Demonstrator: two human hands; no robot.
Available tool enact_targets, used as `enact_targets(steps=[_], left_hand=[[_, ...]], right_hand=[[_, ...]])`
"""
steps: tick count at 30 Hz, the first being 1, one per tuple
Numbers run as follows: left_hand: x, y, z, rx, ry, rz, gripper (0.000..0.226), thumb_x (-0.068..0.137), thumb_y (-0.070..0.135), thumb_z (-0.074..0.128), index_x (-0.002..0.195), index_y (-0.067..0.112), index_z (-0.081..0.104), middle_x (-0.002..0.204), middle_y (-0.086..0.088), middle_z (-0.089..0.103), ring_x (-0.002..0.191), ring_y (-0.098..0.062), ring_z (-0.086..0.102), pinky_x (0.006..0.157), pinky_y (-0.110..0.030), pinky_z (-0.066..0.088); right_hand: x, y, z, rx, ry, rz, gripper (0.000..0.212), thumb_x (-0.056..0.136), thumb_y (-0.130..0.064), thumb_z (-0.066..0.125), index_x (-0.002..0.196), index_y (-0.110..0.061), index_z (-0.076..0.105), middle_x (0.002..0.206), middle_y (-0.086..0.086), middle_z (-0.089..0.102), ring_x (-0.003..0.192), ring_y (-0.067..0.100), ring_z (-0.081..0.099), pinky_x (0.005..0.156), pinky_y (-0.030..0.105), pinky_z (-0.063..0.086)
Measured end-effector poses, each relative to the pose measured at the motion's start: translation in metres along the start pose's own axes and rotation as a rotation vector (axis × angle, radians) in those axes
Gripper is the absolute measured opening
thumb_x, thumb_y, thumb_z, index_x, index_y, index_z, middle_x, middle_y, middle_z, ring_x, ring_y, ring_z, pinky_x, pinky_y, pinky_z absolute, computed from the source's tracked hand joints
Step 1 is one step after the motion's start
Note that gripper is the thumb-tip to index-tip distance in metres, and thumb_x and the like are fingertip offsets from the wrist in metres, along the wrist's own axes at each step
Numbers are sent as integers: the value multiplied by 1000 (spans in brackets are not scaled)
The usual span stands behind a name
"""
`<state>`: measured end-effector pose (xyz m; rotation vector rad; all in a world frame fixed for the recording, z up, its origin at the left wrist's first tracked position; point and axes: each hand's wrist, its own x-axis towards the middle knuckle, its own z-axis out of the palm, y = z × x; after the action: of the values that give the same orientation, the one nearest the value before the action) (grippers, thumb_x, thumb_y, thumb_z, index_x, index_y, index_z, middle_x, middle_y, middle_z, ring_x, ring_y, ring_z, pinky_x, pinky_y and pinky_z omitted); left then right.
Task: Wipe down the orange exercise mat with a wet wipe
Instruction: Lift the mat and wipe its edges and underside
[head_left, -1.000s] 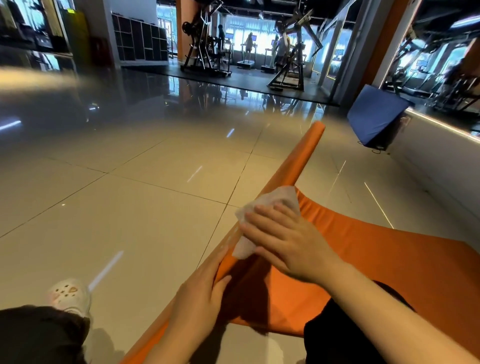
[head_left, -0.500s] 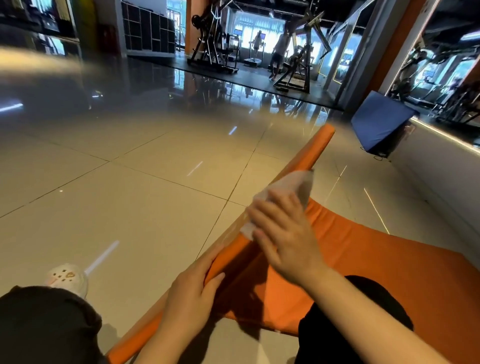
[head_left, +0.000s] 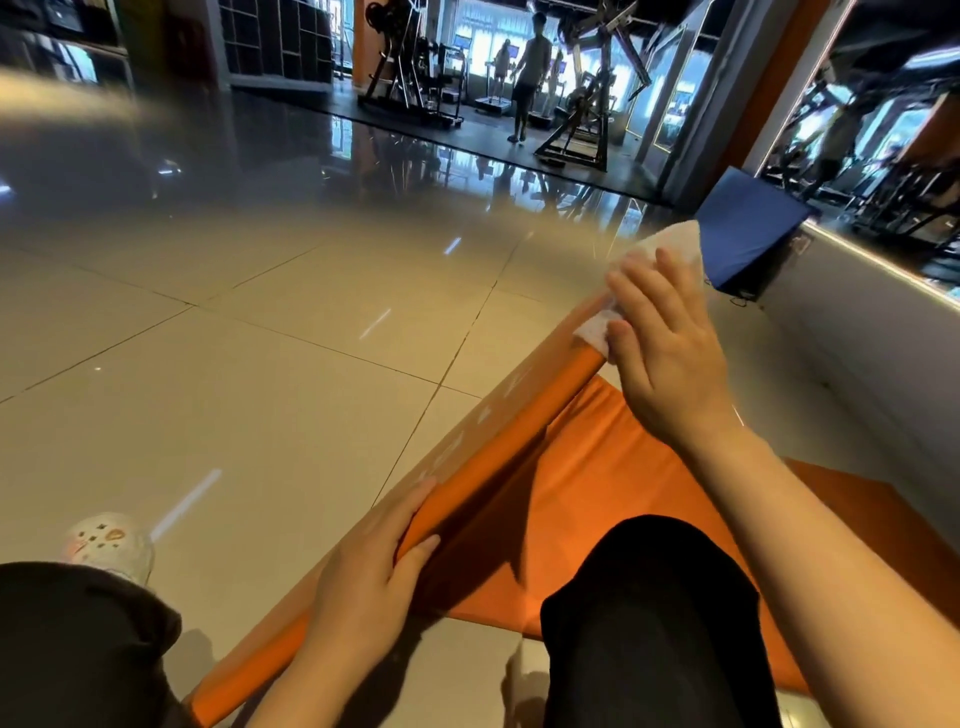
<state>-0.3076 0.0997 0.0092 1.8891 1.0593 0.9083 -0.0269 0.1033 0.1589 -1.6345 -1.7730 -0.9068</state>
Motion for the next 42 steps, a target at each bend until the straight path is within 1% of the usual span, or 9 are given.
enact_targets(steps=[4, 10, 13, 22, 27, 30, 34, 37, 42], left_hand=[[-3, -3, 1, -21, -31, -35, 51, 94, 34, 60, 141, 46, 44, 140, 21, 52, 129, -2, 48, 109, -33, 43], [-1, -4, -2, -47, 72, 32, 48, 81, 46, 63, 127, 50, 52, 125, 38, 56, 117, 19, 49, 94, -2, 37], [0, 1, -3, -93, 91, 58, 48, 79, 46, 62, 127, 47, 57, 124, 38, 56, 117, 21, 48, 91, 2, 34], [-3, 2, -5, -91, 63, 11, 48, 81, 53, 54, 129, 47, 57, 128, 29, 59, 120, 11, 52, 93, 1, 37], [-8, 0, -8, -126, 116, -1, 43, 90, 24, 67, 114, 58, 55, 109, 55, 50, 110, 20, 50, 77, -5, 46], [-9, 4, -8, -163, 99, -12, 37, 85, 37, 64, 111, 62, 54, 107, 61, 43, 114, 23, 45, 83, -4, 44], [-10, 3, -12, -166, 101, 22, 51, 85, 33, 66, 110, 75, 51, 112, 52, 52, 112, 20, 52, 89, -5, 44], [-12, 0, -16, -172, 89, 29, 44, 86, 28, 67, 113, 63, 61, 117, 42, 59, 114, 18, 52, 92, -4, 41], [-10, 0, -24, -215, 110, -8, 47, 86, 17, 70, 110, 57, 64, 120, 30, 63, 115, 18, 51, 91, 0, 39]], right_hand=[[-51, -62, 28, 115, -34, -50, 48, 104, -33, 35, 134, -3, 55, 141, 15, 53, 144, 35, 24, 121, 48, 14], [-87, -114, 34, 102, -186, -310, 45, 104, -34, 34, 135, -10, 58, 139, 5, 57, 144, 28, 31, 122, 46, 13], [-76, -97, 31, 15, -143, -369, 43, 103, -31, 39, 137, -12, 56, 141, 7, 55, 141, 25, 35, 120, 45, 18], [27, 6, -11, -14, -107, 81, 57, 102, -45, 26, 141, -12, 52, 148, 10, 46, 146, 28, 26, 120, 45, 10], [1, -31, 8, 48, 23, 150, 52, 105, -33, 30, 136, 1, 54, 145, 15, 47, 147, 36, 18, 124, 40, 5], [-30, -70, 19, 113, 8, 93, 45, 101, -25, 39, 130, 3, 58, 141, 16, 53, 146, 31, 19, 123, 40, 3], [-78, -123, 29, 90, -139, -109, 41, 98, -25, 43, 124, -5, 66, 130, 9, 63, 139, 25, 39, 122, 43, 13], [-77, -119, 24, 49, -159, -265, 42, 100, -29, 42, 129, -7, 63, 135, 10, 60, 138, 24, 40, 121, 44, 16], [-12, -61, 6, -33, -44, -116, 49, 104, -36, 32, 132, -6, 60, 138, 14, 57, 138, 26, 37, 120, 48, 16]])
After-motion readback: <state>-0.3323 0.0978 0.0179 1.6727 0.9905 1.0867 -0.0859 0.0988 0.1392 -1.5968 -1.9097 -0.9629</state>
